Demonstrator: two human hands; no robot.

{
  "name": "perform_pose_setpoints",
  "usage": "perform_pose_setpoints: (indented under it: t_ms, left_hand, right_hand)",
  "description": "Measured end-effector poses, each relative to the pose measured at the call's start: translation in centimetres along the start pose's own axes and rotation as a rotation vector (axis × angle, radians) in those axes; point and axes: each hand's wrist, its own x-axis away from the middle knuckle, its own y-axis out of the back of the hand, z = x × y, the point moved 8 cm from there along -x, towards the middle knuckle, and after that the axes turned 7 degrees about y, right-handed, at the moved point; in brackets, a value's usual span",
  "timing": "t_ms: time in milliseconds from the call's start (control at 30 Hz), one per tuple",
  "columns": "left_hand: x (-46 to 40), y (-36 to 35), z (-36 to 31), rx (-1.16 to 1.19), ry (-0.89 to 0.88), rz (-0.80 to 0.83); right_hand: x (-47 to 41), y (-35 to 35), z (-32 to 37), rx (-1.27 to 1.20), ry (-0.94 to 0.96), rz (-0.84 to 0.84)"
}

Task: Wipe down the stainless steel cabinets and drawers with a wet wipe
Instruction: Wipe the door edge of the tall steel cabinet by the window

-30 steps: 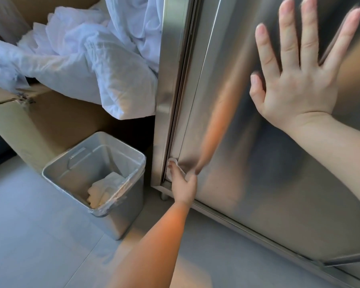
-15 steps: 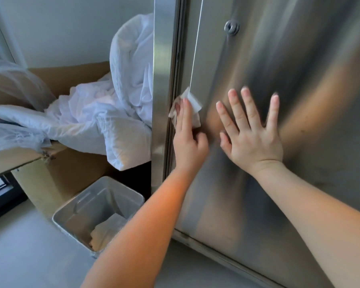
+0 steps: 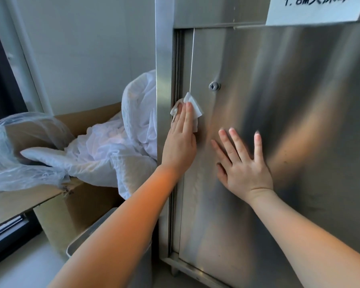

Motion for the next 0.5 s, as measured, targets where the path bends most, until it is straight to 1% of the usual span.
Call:
perform_pose_setpoints:
  t_ms: [267, 367, 500]
  left_hand:
    - [-4.8, 3.1, -2.6, -0.286, -0.169, -0.060]
    - [-7.4, 5.0, -3.9, -0.389, -0.251, -0.041]
    - [-10.3, 6.9, -5.0, -0.509, -0.289, -0.031]
  right_hand:
    - [0.2, -0.7, 0.0, 0.001, 0.000, 0.024]
    - [0.2, -0.7, 0.0, -0.008, -0.002, 0.022]
    - [0.2, -0.9, 0.0, -0.031, -0.002, 0.028]
